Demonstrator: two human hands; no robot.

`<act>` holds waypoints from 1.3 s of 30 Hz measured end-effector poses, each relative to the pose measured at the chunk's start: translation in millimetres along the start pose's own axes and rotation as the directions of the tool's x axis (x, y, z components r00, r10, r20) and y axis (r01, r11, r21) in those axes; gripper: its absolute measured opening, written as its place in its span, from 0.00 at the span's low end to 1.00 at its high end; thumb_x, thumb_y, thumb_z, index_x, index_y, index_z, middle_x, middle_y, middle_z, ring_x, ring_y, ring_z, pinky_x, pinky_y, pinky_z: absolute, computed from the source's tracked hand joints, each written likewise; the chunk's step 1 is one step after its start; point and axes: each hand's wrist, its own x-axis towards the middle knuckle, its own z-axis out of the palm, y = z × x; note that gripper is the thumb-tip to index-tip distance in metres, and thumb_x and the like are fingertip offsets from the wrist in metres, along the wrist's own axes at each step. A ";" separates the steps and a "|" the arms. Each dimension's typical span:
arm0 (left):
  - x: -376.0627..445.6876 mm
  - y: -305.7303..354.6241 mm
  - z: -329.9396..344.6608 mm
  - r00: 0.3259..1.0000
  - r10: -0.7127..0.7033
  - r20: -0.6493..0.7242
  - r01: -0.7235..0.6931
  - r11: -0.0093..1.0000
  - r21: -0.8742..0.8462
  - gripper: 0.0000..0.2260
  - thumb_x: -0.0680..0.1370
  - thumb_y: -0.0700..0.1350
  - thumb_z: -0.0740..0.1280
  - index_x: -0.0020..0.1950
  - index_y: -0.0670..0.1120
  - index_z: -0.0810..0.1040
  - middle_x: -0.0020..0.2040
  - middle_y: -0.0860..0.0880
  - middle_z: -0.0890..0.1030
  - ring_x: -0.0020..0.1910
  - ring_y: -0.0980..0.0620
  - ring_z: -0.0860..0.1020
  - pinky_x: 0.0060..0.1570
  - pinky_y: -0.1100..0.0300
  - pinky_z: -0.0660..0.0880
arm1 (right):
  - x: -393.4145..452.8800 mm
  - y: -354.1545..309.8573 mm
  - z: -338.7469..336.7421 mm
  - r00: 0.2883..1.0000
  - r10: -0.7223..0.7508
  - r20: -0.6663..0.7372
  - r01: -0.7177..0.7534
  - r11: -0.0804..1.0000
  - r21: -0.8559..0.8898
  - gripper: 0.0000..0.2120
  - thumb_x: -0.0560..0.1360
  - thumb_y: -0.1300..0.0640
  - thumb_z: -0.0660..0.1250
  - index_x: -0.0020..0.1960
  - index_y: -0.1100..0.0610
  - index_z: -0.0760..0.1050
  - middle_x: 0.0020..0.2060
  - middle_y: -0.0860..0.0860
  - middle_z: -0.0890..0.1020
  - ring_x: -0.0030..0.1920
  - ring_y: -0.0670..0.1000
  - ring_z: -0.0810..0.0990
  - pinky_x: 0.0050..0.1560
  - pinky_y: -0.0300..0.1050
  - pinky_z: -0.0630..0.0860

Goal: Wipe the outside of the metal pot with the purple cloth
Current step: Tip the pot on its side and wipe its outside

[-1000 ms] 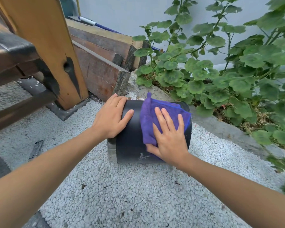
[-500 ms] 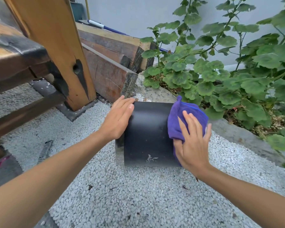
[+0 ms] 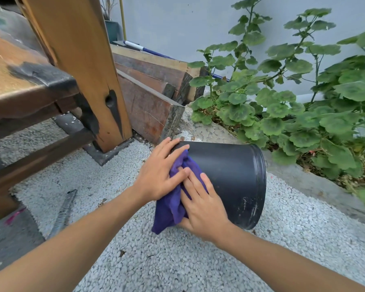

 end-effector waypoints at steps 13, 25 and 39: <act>9.9 -16.1 15.9 0.986 -0.141 0.087 0.134 0.987 0.087 0.40 0.73 0.72 0.54 0.80 0.52 0.58 0.81 0.48 0.58 0.81 0.49 0.51 0.76 0.45 0.59 | -50.5 88.1 -11.5 0.947 0.297 0.119 -0.298 0.954 -0.009 0.40 0.73 0.40 0.59 0.78 0.62 0.62 0.81 0.59 0.54 0.82 0.57 0.52 0.77 0.64 0.56; -12.5 3.5 26.0 0.925 -0.379 -0.040 0.381 0.923 0.060 0.39 0.76 0.68 0.61 0.80 0.49 0.55 0.80 0.44 0.55 0.78 0.44 0.55 0.74 0.44 0.59 | -52.7 112.7 -4.8 0.891 0.423 0.165 -0.452 0.790 0.414 0.34 0.75 0.47 0.55 0.80 0.53 0.57 0.82 0.46 0.38 0.74 0.62 0.58 0.59 0.52 0.73; 10.2 45.0 -17.8 0.762 -0.644 0.065 0.625 0.705 -0.337 0.21 0.73 0.60 0.70 0.56 0.47 0.76 0.52 0.49 0.82 0.51 0.47 0.80 0.53 0.47 0.78 | -23.4 131.6 -37.5 0.772 0.602 0.206 -0.603 0.588 0.539 0.24 0.73 0.46 0.51 0.61 0.55 0.76 0.77 0.50 0.64 0.68 0.59 0.69 0.70 0.57 0.66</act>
